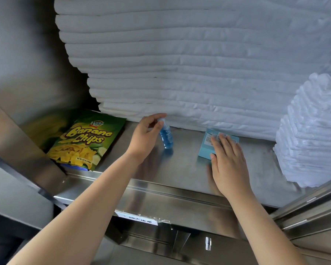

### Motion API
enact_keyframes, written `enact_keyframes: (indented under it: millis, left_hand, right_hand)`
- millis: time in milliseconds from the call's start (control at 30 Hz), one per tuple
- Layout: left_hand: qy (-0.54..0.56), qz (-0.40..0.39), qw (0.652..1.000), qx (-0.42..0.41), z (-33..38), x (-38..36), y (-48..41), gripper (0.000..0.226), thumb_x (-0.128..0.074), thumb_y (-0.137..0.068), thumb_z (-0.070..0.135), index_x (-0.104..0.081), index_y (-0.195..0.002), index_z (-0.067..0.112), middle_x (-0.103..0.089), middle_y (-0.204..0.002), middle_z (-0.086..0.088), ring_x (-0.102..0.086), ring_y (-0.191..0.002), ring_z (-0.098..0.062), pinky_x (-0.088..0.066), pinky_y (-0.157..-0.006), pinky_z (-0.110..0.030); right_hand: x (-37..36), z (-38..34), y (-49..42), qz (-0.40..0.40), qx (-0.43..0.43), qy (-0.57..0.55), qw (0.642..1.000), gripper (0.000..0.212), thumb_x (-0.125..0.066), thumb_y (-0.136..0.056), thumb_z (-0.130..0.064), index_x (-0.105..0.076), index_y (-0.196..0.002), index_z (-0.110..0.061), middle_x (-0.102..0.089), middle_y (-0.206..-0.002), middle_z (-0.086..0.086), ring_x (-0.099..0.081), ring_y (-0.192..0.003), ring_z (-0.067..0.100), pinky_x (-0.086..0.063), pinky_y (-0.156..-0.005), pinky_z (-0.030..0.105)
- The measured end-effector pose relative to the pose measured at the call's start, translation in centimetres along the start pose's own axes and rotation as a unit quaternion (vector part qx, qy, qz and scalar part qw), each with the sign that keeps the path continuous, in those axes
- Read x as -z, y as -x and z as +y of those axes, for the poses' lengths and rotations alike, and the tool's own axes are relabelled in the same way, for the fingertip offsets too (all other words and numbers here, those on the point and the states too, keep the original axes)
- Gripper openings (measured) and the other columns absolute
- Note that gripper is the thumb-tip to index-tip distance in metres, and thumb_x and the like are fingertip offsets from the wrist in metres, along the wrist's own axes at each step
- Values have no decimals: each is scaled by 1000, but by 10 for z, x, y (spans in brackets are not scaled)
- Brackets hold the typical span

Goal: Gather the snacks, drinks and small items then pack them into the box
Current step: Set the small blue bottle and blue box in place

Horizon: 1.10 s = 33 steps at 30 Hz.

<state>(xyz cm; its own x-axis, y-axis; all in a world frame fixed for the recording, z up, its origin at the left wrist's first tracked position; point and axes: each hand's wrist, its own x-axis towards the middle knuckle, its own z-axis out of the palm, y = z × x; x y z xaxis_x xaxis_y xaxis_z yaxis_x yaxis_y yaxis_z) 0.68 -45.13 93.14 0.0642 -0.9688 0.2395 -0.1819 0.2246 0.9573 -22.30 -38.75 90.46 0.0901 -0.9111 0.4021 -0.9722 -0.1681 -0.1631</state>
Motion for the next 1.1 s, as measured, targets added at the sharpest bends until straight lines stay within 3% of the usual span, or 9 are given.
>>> enact_keyframes:
  millis: [133, 400, 633, 867, 1100]
  left_hand:
    - [-43, -16, 999, -4, 1, -3, 4, 29, -54, -94, 24, -59, -101, 52, -60, -113, 3, -58, -93, 8, -39, -78, -1]
    - [-56, -15, 998, -18, 5, -4, 6, 28, -52, -94, 13, -62, -100, 39, -65, -99, 12, -58, -88, 6, -39, -76, -3]
    - [-77, -14, 997, -8, 7, -3, 7, 32, -53, -94, 18, -63, -96, 48, -65, -95, 21, -59, -90, 5, -40, -77, -5]
    - [-124, -23, 992, -22, 9, -1, 9, 27, -64, -86, 26, -62, -92, 52, -65, -96, 22, -61, -93, -1, -49, -83, -24]
    - [-198, -10, 978, -61, 13, 7, 3, 33, -63, -86, 16, -60, -88, 49, -61, -90, 30, -57, -86, 7, -43, -75, -5]
  right_hand:
    - [0, 0, -1, -5, -2, 2, 1000, 47, -52, -93, -12, -45, -138, -3, -41, -145, 20, -36, -135, 36, -22, -115, 46]
    - [-3, 2, -1, -18, -4, 16, 1000, 48, -48, -95, -16, -41, -141, -5, -37, -148, 19, -32, -138, 34, -16, -116, 43]
    - [-2, 1, -1, -28, -4, 15, 999, 48, -45, -96, -17, -39, -142, -6, -34, -149, 18, -29, -139, 33, -13, -117, 43]
    - [1, 0, 0, -43, -5, 18, 999, 50, -42, -98, -18, -33, -146, -9, -28, -153, 16, -22, -142, 32, -9, -119, 42]
    - [0, 0, -1, -36, -4, 15, 999, 49, -43, -97, -17, -35, -144, -7, -32, -151, 17, -25, -141, 33, -10, -118, 42]
